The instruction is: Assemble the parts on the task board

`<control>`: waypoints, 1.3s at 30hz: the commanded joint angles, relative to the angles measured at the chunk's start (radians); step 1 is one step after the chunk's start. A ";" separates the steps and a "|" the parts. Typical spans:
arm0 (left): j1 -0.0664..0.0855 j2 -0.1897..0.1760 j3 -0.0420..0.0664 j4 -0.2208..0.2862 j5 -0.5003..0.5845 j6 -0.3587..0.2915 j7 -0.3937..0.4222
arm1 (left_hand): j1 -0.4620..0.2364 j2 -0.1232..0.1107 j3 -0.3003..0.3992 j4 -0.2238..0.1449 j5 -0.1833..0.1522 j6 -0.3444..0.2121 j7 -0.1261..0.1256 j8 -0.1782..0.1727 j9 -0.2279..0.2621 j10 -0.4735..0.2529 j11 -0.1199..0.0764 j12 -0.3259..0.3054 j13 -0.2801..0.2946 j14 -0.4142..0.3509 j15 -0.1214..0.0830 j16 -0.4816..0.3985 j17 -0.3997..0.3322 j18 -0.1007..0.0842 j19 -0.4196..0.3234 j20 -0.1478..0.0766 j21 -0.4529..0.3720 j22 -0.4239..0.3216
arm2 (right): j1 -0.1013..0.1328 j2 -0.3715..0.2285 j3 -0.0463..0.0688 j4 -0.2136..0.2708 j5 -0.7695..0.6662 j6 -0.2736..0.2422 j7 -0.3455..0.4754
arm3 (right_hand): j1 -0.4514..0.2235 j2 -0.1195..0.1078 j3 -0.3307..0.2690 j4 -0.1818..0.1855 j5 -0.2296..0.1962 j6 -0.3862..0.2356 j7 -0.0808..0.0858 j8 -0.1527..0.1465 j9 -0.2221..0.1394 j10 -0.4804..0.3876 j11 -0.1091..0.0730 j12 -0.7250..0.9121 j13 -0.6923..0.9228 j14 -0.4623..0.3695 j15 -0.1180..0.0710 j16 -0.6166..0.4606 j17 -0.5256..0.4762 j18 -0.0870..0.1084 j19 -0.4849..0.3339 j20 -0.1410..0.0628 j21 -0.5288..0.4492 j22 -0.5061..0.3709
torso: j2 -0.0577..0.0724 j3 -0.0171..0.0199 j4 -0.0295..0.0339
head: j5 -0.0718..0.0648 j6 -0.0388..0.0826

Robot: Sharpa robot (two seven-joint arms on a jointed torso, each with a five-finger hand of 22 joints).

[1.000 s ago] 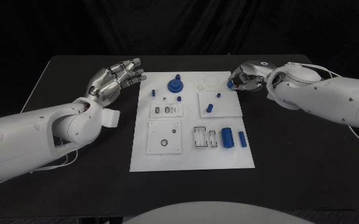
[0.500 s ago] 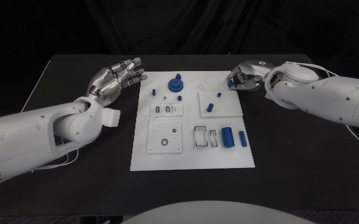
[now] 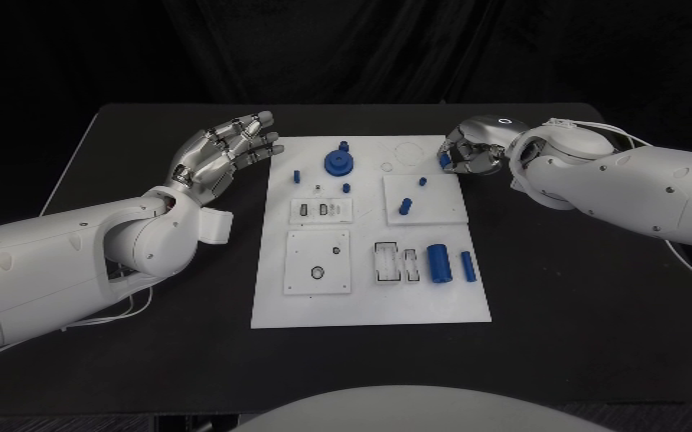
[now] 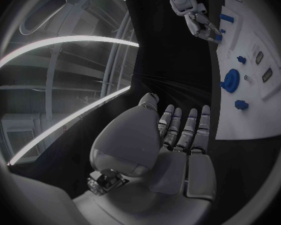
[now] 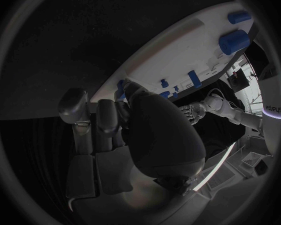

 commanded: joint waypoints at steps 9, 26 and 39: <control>-0.003 0.002 0.001 0.001 0.000 0.015 0.014 | 0.011 -0.003 0.008 0.001 0.004 -0.005 0.002 0.005 -0.001 0.000 0.007 0.003 0.001 0.004 0.000 0.003 0.001 -0.016 0.007 -0.002 0.006 0.000 | -0.004 -0.004 0.001 0.005 -0.006 -0.034 -0.003 | 0.009 0.021 -0.009 -0.025 -0.021 0.045 -0.001 0.049 0.045 0.003 -0.003 0.005 0.005 -0.001 -0.003 -0.001 0.007 0.020 0.005 -0.007 -0.004 0.084 | 0.000 0.0004 -0.0014 | 0.002 -0.003; -0.004 -0.004 0.001 0.004 0.000 0.007 0.009 | 0.012 -0.003 0.009 0.001 0.005 -0.002 0.003 0.006 0.000 0.001 0.007 0.005 0.002 0.004 0.000 0.004 0.001 -0.016 0.007 -0.002 0.006 0.000 | 0.049 -0.054 0.003 0.224 -0.006 -0.107 -0.046 | 0.003 0.018 -0.027 -0.027 -0.020 0.064 -0.001 0.086 0.081 0.010 0.010 0.009 0.008 0.004 0.005 0.000 0.009 0.019 0.011 -0.002 -0.008 0.088 | -0.001 0.0001 -0.0022 | 0.016 -0.023; -0.004 0.001 0.001 0.002 0.000 0.008 0.009 | 0.012 -0.005 0.010 0.001 0.005 0.002 0.004 0.008 0.000 0.002 0.006 0.008 0.002 0.005 0.000 0.005 0.002 -0.017 0.008 -0.002 0.007 0.000 | 0.042 0.058 0.003 0.331 -0.096 -0.040 -0.023 | 0.004 0.017 -0.030 -0.030 -0.005 0.067 -0.002 0.096 0.094 0.017 0.011 0.016 0.016 0.007 0.007 0.006 0.016 0.019 0.014 0.001 -0.007 0.091 | 0.000 -0.0017 0.0015 | 0.022 -0.030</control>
